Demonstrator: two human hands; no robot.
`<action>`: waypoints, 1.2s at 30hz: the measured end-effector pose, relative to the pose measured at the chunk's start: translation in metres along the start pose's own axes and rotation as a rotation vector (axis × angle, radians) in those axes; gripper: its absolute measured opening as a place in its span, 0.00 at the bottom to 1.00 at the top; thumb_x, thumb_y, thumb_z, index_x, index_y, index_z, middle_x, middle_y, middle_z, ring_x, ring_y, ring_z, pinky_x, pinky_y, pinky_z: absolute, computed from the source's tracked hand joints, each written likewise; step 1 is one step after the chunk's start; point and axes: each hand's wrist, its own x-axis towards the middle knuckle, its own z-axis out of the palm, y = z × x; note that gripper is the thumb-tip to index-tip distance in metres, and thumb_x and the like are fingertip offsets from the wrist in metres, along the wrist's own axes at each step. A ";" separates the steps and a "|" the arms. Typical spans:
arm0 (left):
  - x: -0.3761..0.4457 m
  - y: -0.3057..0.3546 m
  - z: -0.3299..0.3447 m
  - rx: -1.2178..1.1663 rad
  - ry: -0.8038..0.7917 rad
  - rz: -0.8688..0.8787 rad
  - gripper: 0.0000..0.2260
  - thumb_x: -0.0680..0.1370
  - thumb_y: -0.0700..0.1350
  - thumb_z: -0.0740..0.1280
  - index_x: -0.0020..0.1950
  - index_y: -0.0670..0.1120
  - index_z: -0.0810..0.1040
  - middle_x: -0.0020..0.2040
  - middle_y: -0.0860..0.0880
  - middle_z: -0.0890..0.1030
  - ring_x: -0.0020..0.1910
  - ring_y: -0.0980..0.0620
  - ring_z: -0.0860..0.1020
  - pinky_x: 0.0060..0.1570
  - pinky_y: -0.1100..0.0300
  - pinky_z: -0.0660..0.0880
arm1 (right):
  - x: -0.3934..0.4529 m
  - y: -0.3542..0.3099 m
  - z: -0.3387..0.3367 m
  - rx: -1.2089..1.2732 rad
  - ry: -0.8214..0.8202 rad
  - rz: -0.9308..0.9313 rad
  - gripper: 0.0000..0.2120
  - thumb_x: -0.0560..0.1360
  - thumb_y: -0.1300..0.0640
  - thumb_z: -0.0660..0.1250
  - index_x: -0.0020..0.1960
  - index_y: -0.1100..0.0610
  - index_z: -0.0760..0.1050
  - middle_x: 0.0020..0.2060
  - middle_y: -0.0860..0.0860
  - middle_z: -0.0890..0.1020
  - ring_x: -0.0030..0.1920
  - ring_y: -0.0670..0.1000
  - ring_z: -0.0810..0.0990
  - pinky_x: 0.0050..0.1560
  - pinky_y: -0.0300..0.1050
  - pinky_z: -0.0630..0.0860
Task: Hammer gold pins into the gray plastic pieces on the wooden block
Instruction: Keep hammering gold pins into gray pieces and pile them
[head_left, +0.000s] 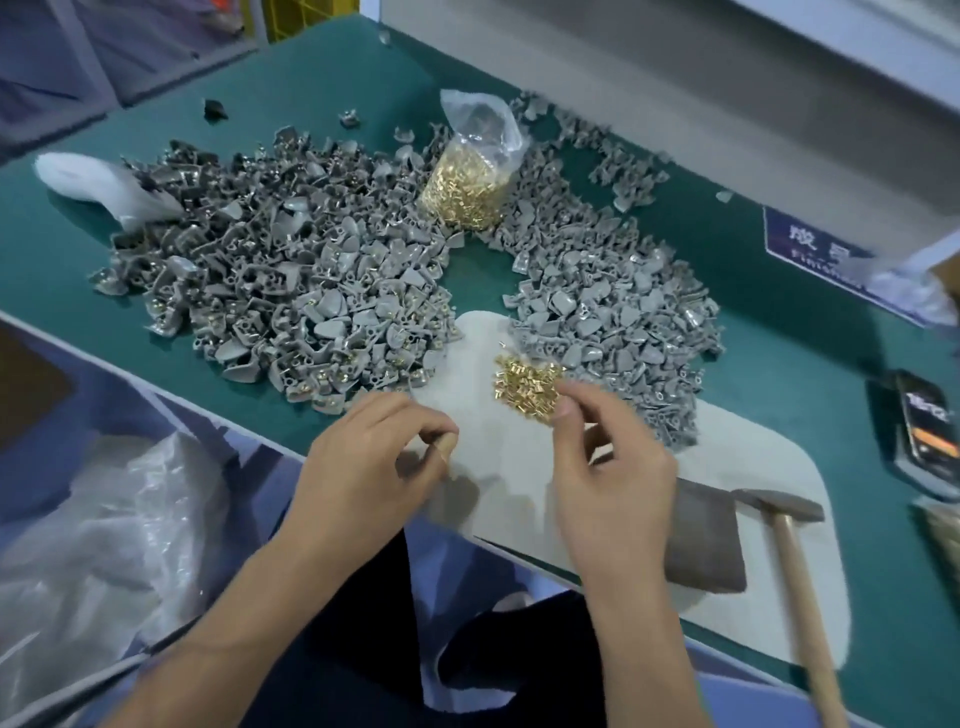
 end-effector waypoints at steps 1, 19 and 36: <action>0.005 0.007 0.006 -0.016 -0.037 0.013 0.05 0.75 0.41 0.74 0.46 0.51 0.82 0.42 0.58 0.78 0.46 0.54 0.76 0.41 0.57 0.75 | 0.005 0.008 -0.016 -0.070 0.039 0.013 0.10 0.80 0.48 0.65 0.57 0.44 0.83 0.48 0.38 0.84 0.40 0.47 0.80 0.41 0.43 0.78; 0.106 0.079 0.115 0.318 -0.265 0.153 0.12 0.79 0.55 0.69 0.60 0.53 0.79 0.56 0.51 0.76 0.61 0.48 0.71 0.60 0.50 0.69 | 0.012 0.061 -0.059 -0.408 0.091 0.151 0.08 0.79 0.52 0.65 0.55 0.46 0.82 0.46 0.43 0.85 0.47 0.49 0.79 0.41 0.47 0.74; 0.076 0.051 0.079 -0.035 -0.092 0.017 0.06 0.81 0.54 0.67 0.56 0.60 0.81 0.44 0.62 0.82 0.41 0.58 0.75 0.39 0.56 0.73 | 0.017 0.055 -0.060 -0.476 0.011 0.168 0.08 0.79 0.49 0.65 0.51 0.45 0.83 0.44 0.43 0.85 0.48 0.52 0.79 0.38 0.46 0.72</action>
